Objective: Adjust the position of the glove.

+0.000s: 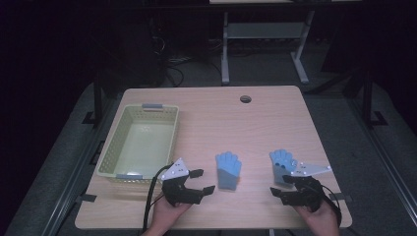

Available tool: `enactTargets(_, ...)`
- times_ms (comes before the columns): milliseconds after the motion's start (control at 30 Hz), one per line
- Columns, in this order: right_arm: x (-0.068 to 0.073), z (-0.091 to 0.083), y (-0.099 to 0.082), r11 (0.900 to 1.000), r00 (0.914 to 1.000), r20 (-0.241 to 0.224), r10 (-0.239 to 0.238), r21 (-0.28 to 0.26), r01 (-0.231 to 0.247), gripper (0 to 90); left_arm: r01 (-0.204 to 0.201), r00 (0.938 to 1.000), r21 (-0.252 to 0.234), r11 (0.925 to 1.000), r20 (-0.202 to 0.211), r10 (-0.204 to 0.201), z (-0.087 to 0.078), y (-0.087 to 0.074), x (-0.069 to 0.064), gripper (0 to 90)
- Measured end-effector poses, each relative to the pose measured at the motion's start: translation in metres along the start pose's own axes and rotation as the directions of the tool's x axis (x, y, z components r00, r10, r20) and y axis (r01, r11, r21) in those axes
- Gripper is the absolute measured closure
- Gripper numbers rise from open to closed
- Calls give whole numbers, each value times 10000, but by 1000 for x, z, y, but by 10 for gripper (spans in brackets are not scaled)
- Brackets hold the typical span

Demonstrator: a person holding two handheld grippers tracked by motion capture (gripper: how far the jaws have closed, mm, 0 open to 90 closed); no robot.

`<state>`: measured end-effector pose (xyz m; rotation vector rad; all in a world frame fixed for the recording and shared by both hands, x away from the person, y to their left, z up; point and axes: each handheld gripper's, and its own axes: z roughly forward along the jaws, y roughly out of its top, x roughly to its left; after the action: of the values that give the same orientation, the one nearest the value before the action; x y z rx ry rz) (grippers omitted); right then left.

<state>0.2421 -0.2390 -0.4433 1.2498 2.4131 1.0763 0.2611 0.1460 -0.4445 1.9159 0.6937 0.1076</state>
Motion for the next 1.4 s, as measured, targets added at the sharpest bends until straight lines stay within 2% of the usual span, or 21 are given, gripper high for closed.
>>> enactTargets(133,-2,-1,0,9999,10000,11,30,-125,-30,314,89,10000,-88,9999,-13,-89,-1,0,0,256)
enactTargets(367,-4,-3,3,9993,9998,51,179,-319,-177,300,-27,9999,-112,9999,-97,26,-3,0,-1,257)
enactTargets(500,-10,-4,8,9981,9992,-99,388,-472,-393,288,-96,9999,-96,9999,-82,95,-4,0,-4,257)
enactTargets(667,-16,-7,16,9974,9991,20,430,-574,-428,286,-110,9999,-105,9999,-38,110,-5,-1,-4,257)
enactTargets(800,-21,-9,21,9979,9991,113,406,-501,-400,285,-84,9999,-187,9998,-83,83,-6,0,-4,257)
enactTargets(933,-30,-13,30,9974,9979,154,623,-376,-617,281,-14,9999,-206,9998,-125,11,-6,-2,-4,257)
enactTargets(1400,-52,-17,57,9965,9968,368,709,419,-724,287,-178,9998,-149,9997,-95,177,-3,-1,-6,257)
